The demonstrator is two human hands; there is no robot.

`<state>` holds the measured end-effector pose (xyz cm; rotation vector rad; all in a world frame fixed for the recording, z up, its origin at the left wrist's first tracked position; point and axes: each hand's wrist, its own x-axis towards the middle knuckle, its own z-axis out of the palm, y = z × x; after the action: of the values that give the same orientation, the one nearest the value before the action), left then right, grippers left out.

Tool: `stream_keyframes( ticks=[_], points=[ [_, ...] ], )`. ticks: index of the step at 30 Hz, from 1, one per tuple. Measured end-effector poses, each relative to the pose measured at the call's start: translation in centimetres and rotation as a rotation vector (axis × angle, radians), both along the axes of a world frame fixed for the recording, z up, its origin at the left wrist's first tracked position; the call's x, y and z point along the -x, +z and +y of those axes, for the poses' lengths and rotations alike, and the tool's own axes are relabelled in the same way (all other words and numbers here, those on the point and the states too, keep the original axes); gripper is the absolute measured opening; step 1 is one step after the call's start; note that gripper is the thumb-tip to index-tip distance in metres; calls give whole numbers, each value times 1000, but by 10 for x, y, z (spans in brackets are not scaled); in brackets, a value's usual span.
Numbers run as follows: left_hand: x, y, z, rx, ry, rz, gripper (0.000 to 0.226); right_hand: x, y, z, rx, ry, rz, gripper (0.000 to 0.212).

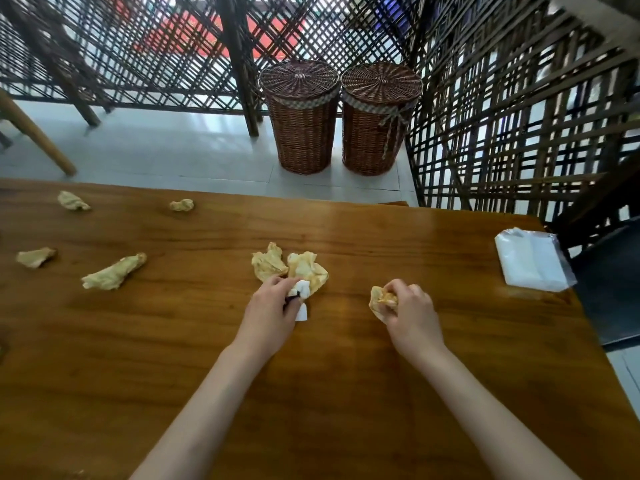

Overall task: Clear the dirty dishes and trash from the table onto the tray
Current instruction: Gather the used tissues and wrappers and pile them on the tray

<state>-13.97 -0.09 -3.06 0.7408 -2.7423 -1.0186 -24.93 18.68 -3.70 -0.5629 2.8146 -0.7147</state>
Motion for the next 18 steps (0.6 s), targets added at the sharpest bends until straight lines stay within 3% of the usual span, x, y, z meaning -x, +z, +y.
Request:
stream_keyframes(
  ticks=[7,12,18],
  points=[
    [-9,-3,-25,-40,-47,99,30,-23,-4,-15,-12,-116,13,25],
    [21,-10,-37,181,-133,-18,28,-41,-7,-21,-18,-219,27,26],
    [45,-25,-35,248,-339,-160,30,-59,-11,-26,-12,-299,12,25]
  ],
)
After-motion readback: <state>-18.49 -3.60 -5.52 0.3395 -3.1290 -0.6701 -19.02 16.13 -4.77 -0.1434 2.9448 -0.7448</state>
